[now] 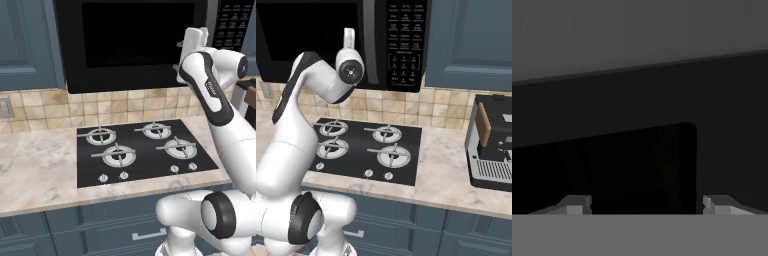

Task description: Transport the steak from the fridge to the microwave and turn on the microwave.

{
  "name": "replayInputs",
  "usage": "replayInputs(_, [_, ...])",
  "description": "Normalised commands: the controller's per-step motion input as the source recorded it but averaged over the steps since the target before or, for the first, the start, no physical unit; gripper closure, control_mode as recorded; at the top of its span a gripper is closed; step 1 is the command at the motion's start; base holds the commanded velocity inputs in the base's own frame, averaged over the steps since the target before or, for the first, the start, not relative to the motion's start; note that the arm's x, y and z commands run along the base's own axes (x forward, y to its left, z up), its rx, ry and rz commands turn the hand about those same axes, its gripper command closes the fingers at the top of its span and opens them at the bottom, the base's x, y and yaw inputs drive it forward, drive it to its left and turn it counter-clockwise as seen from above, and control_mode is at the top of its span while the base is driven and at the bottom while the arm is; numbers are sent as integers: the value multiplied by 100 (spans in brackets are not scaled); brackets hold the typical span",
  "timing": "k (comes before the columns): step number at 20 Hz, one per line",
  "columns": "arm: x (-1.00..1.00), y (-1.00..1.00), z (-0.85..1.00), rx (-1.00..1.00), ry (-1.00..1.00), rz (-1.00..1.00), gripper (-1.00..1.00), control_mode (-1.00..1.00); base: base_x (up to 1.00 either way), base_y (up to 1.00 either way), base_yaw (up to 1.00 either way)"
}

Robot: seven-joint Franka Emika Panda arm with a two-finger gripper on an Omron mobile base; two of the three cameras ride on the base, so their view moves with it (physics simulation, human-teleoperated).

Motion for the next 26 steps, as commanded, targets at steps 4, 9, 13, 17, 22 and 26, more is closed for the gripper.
replayInputs(4, [13,11,-2,-4,0,6,-100,-100,0,0,0])
replayInputs(9, [9,10,-3,-5,0,5,-100,-100,0,0,0])
replayInputs(13, [-21,0,-3,-9,0,7,-100,-100,0,0,0])
replayInputs(17, [-16,0,0,-7,0,1,-100,-100,0,0,0])
replayInputs(22, [-32,0,1,-4,0,0,-100,-100,0,0,0])
replayInputs(26, [-52,0,0,-1,0,0,-100,-100,0,0,0])
